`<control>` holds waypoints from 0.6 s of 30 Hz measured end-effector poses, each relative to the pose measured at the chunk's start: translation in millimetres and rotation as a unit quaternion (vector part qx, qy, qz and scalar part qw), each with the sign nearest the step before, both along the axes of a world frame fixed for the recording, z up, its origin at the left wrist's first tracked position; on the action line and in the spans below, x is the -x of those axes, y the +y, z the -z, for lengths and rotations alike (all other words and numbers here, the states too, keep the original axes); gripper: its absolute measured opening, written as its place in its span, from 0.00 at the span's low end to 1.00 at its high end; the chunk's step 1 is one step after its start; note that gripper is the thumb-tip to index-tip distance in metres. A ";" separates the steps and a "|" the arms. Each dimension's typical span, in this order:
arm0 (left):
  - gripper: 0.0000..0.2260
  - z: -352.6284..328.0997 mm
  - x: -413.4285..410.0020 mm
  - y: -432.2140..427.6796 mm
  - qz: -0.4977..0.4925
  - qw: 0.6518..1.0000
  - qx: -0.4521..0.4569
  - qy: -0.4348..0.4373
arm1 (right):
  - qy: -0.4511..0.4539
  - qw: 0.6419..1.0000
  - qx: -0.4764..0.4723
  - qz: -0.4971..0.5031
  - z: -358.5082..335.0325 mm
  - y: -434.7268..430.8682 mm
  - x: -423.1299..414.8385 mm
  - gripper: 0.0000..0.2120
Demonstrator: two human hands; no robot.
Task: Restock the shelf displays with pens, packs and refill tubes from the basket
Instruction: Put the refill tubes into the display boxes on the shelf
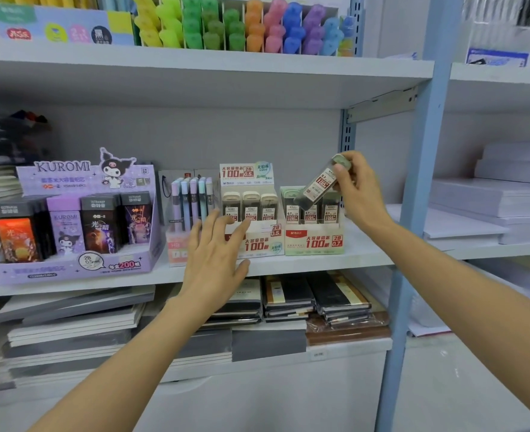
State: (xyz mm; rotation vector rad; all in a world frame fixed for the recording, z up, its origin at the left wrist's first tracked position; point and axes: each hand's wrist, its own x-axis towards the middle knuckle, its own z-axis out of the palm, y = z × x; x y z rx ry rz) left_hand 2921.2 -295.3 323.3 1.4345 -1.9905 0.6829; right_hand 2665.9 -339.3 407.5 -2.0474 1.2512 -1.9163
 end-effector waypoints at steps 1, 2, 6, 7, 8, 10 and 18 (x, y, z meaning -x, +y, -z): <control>0.30 0.3 0.5 -0.1 0.003 1.000 0.002 0.003 | 0.000 1.000 0.004 0.008 -0.1 -0.8 2.4 0.08; 0.30 0.5 1.0 -0.3 0.006 1.000 0.003 0.006 | 0.012 1.000 0.003 0.017 0.6 -1.7 4.7 0.08; 0.31 2.2 1.9 0.4 0.011 1.000 0.006 0.009 | 0.099 0.994 0.009 0.039 7.4 -3.2 9.7 0.08; 0.32 2.9 1.7 0.8 0.012 1.000 0.007 0.010 | 0.114 0.993 0.015 0.037 8.1 -2.7 9.3 0.08; 0.32 3.4 1.4 1.3 0.014 1.000 0.007 0.010 | 0.130 0.991 0.019 0.034 7.8 -2.4 8.8 0.09; 0.33 3.6 0.6 1.9 0.017 1.000 0.005 0.009 | 0.170 0.985 0.016 0.035 5.7 -2.5 9.0 0.10; 0.34 2.4 2.2 3.2 0.024 1.000 -0.003 0.014 | 0.146 0.987 0.048 0.050 -2.2 0.7 32.7 0.09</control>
